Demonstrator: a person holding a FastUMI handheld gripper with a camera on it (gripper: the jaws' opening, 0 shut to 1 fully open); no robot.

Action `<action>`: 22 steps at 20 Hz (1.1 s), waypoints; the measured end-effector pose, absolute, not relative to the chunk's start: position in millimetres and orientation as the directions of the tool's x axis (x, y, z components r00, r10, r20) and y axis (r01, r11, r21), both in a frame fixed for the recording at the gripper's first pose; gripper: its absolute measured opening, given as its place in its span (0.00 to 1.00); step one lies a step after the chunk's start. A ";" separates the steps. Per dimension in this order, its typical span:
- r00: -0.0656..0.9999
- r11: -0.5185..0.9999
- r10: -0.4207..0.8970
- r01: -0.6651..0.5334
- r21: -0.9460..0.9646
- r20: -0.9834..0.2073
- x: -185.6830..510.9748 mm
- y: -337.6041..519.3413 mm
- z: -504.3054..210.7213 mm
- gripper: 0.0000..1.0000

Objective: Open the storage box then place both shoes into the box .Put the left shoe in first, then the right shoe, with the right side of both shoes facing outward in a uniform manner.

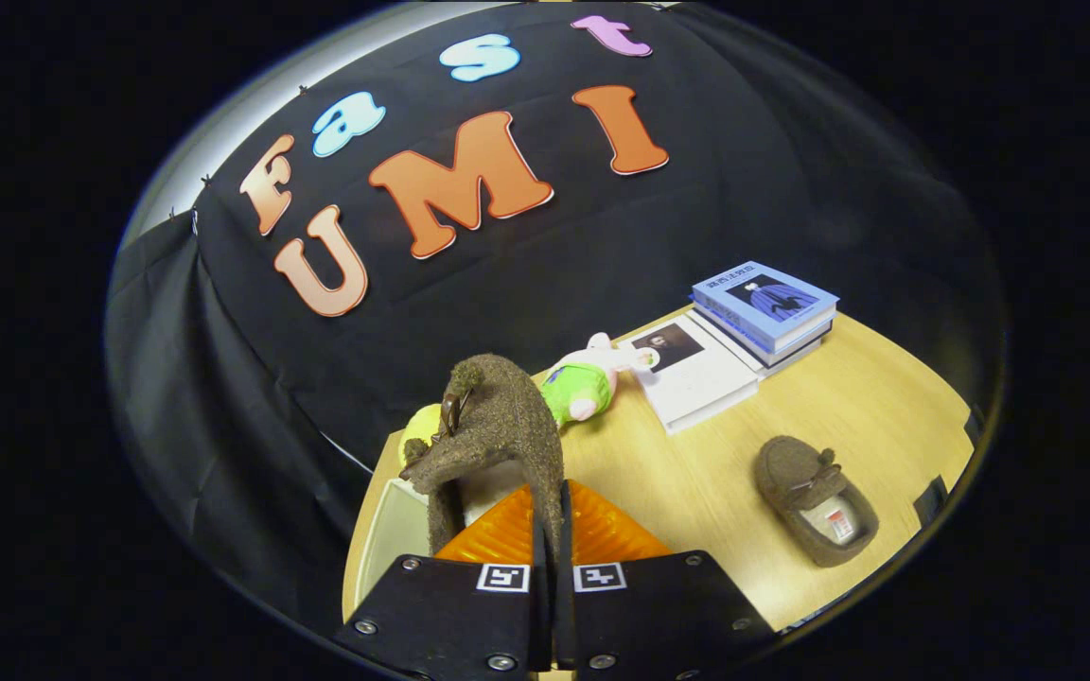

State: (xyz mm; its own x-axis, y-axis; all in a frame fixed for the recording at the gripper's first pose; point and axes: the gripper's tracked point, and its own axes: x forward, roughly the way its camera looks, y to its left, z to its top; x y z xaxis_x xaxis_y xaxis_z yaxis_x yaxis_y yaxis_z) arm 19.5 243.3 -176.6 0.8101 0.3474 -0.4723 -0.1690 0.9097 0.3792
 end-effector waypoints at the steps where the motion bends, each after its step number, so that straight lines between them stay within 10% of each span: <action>1: 0.801 0.904 0.363 -0.177 0.390 -0.477 16.3 255.6 -177.7 0.03; 22: 0.601 0.901 0.428 -0.222 0.373 -0.675 -39.7 411.4 -280.6 0.06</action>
